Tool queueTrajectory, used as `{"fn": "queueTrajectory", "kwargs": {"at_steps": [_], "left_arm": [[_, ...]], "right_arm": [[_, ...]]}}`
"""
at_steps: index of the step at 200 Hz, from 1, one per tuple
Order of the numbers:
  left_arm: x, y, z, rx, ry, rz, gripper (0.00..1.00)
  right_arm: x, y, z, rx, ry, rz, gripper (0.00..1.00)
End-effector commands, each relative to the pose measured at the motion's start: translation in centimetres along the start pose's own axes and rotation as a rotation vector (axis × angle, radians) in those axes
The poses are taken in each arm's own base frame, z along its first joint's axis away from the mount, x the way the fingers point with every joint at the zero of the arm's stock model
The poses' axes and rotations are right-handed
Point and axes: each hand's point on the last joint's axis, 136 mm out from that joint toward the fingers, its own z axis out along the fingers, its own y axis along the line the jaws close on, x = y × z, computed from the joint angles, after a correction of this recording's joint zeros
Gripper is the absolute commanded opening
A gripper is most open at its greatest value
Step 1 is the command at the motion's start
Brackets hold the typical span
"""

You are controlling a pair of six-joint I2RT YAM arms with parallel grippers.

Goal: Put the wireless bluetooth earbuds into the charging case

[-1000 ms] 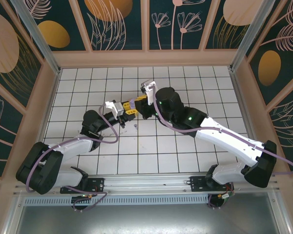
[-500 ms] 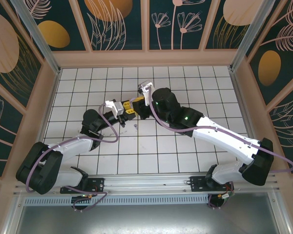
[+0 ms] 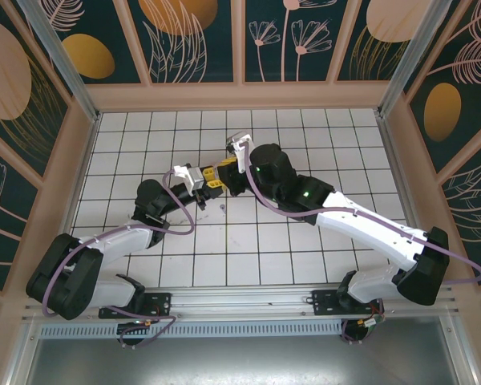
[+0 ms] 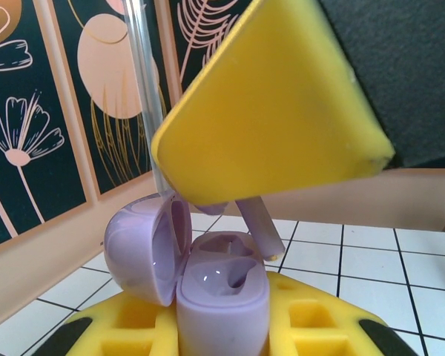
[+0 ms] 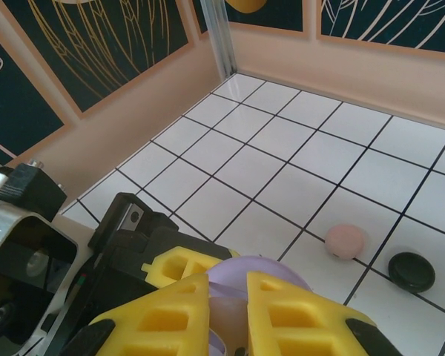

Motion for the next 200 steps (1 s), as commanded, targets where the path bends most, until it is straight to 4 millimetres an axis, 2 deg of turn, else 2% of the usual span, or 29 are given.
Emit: {"fn": "queueTrajectory", "kwargs": {"at_steps": [1,41,153,200], "left_arm": [[-1.5,-0.3,0.5,0.027,-0.033,0.022,0.0],[-1.5,-0.3,0.5,0.03,-0.029,0.015,0.0],[-2.7,-0.5,0.5,0.038,-0.046,0.022,0.0],[-3.2,-0.4,0.5,0.035,-0.055,0.023,0.0]], "right_arm": [[-2.9,0.5,-1.1,0.0,-0.089,-0.005,0.16],[-2.9,0.3,-1.0,0.009,-0.091,-0.007,0.16],[0.0,-0.3,0.9,0.034,-0.017,-0.012,0.14],[1.9,-0.4,1.3,0.036,0.026,-0.032,0.13]]}}
